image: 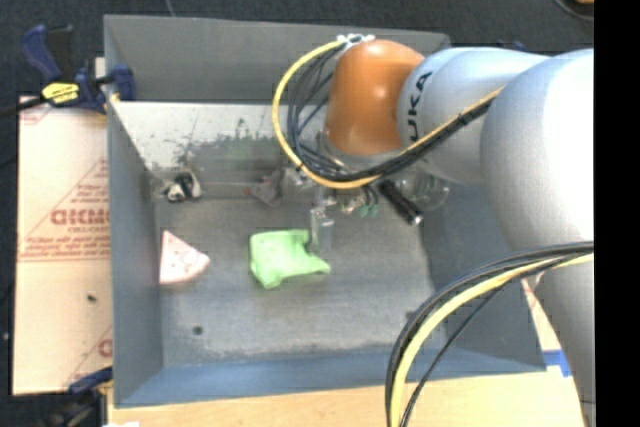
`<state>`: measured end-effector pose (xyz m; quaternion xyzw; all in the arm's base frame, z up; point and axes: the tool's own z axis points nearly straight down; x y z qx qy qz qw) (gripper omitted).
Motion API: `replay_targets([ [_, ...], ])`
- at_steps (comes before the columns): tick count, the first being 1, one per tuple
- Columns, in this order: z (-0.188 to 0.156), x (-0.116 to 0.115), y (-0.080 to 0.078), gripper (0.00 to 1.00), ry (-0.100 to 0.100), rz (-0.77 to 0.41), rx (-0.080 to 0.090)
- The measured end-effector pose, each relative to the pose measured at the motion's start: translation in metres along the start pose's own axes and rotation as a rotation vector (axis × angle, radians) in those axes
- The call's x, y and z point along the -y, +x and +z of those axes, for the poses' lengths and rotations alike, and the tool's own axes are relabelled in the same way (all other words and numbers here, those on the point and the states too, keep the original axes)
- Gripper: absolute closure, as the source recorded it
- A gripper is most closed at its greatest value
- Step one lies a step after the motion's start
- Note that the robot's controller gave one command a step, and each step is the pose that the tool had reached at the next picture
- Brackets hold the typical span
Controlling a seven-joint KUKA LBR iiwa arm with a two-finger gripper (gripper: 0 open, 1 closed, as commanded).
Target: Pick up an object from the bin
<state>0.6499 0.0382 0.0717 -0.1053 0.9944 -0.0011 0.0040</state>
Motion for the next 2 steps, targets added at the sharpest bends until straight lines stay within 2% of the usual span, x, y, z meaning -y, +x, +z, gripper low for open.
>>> replay_targets([
  [1,-0.06,-0.036,-0.012,0.0,0.001,-0.229,0.011],
  [2,-0.023,-0.067,-0.007,0.0,-0.001,0.013,0.012],
])
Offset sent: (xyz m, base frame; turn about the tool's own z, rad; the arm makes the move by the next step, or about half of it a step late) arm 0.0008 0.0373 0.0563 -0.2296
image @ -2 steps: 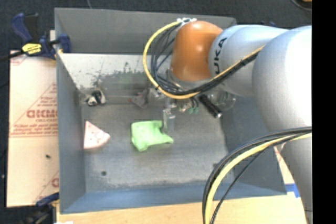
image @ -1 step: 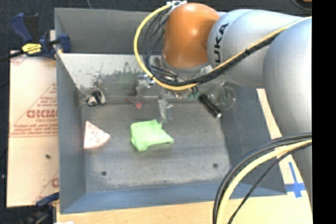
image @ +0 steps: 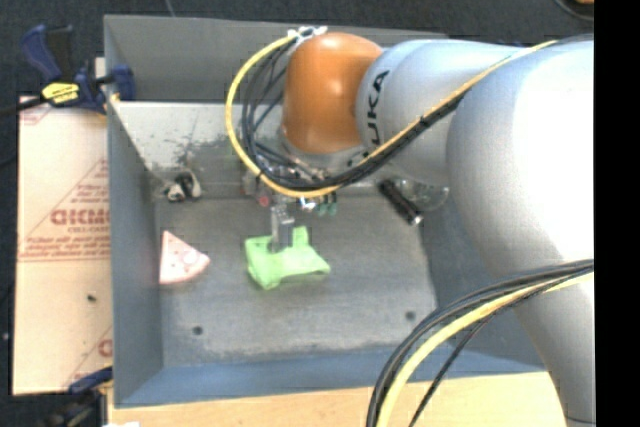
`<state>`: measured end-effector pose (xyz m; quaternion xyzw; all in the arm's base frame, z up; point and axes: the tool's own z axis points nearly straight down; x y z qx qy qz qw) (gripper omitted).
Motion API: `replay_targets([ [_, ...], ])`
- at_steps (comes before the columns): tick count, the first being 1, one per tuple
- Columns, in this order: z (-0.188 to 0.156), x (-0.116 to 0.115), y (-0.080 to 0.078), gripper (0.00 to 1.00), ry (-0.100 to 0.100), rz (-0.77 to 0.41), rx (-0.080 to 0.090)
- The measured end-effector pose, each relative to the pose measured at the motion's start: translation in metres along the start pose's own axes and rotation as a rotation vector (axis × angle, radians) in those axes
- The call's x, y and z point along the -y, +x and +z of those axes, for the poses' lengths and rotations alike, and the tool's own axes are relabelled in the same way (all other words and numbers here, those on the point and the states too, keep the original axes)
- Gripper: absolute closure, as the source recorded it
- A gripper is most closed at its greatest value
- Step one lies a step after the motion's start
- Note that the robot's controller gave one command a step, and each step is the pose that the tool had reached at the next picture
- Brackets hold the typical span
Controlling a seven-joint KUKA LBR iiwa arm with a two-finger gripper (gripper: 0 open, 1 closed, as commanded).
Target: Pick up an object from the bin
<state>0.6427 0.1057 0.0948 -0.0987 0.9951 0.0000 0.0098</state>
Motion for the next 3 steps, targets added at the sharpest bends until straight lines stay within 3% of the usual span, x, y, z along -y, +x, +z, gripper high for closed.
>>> replay_targets([
  [1,0.023,-0.013,0.014,0.0,0.001,-0.327,0.005],
  [2,0.022,-0.012,0.013,1.0,0.001,-0.325,0.006],
  [3,0.022,0.083,0.014,1.0,0.007,-0.358,0.015],
])
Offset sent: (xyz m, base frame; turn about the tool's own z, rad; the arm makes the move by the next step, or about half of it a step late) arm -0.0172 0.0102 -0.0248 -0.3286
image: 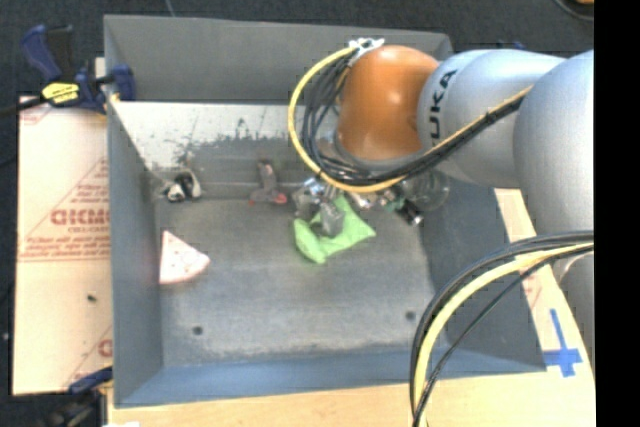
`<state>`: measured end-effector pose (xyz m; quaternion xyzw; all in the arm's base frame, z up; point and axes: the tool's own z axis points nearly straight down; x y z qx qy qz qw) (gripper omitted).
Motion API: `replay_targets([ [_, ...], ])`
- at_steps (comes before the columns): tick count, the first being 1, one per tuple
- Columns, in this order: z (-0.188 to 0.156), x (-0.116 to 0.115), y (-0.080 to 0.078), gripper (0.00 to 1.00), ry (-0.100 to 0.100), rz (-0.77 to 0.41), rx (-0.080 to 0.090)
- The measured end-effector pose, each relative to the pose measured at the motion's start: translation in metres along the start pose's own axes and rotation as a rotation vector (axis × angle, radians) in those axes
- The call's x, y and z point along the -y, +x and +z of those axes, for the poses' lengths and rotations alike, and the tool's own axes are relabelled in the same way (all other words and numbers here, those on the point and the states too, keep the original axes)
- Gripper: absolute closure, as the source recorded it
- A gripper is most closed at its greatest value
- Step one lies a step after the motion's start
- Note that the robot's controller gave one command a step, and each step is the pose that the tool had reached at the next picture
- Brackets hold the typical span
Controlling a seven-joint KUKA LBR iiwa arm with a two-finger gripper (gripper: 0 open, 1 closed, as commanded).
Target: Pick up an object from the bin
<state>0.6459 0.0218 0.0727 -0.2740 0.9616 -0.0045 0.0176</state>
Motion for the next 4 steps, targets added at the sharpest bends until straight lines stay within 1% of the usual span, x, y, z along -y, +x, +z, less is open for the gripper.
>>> replay_targets([
  [1,-0.002,-0.012,0.032,1.0,0.004,-0.086,0.007],
  [2,0.0,0.004,0.005,1.0,0.008,-0.037,0.015],
  [3,-0.066,-0.013,0.026,1.0,0.01,0.043,0.022],
  [4,-0.013,-0.029,-0.023,1.0,0.01,0.032,0.029],
])
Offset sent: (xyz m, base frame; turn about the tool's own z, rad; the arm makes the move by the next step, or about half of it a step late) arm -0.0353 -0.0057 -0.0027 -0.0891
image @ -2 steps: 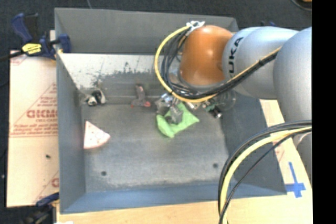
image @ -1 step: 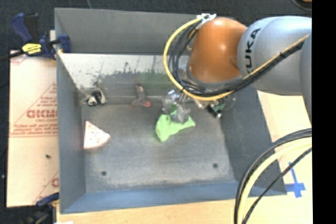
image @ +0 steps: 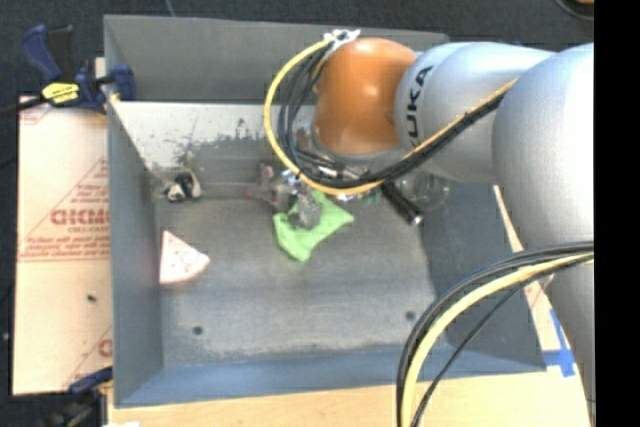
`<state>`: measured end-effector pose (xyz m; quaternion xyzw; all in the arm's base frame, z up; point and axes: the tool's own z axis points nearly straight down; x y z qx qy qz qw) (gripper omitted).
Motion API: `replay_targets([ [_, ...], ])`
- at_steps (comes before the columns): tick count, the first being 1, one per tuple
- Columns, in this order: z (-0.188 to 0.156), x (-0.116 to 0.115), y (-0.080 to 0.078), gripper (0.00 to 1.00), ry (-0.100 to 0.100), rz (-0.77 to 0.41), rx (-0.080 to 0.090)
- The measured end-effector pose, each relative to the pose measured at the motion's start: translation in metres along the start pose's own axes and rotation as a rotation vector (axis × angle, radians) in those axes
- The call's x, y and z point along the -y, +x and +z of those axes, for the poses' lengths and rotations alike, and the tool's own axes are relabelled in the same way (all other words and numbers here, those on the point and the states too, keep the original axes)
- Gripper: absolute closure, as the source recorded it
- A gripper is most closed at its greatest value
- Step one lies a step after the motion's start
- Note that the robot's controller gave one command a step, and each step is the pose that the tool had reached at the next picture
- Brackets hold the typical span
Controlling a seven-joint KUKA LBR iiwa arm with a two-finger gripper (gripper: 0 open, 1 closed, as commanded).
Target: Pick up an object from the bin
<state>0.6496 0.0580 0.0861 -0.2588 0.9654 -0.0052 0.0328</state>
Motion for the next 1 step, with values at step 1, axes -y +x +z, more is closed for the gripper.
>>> replay_targets([
  [1,-0.0431,-0.089,-0.054,1.0,0.002,-0.547,0.01],
])
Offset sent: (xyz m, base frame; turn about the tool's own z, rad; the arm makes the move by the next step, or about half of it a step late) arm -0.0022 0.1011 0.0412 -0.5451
